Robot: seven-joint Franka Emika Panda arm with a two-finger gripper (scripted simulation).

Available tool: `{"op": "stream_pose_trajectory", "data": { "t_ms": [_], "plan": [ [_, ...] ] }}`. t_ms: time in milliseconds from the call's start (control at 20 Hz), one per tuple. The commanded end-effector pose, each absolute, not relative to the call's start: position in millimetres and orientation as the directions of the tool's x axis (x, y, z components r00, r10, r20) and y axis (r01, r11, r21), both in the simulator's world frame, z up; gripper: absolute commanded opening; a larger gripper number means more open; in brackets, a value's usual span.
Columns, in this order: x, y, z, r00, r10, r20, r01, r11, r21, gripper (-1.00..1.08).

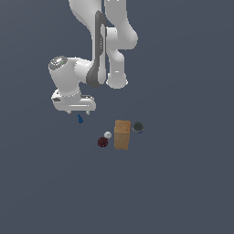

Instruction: Pick up a designated object from a clutter of objects.

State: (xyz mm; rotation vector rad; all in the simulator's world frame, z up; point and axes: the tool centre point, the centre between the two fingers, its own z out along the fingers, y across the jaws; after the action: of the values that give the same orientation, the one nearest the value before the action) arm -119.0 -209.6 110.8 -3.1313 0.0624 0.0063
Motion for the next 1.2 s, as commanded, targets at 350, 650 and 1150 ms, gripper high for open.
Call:
{"op": "stream_pose_trajectory", "data": {
  "t_ms": [350, 650, 1150],
  "plan": [
    [-145, -228, 93, 0.999, -0.05, 0.0, -0.05, -0.999, 0.0, 1.0],
    [-145, -228, 89, 0.999, -0.051, -0.001, -0.051, -0.999, -0.001, 1.0],
    [-146, -228, 52, 0.999, -0.051, -0.001, -0.051, -0.999, 0.0, 1.0]
  ]
}}
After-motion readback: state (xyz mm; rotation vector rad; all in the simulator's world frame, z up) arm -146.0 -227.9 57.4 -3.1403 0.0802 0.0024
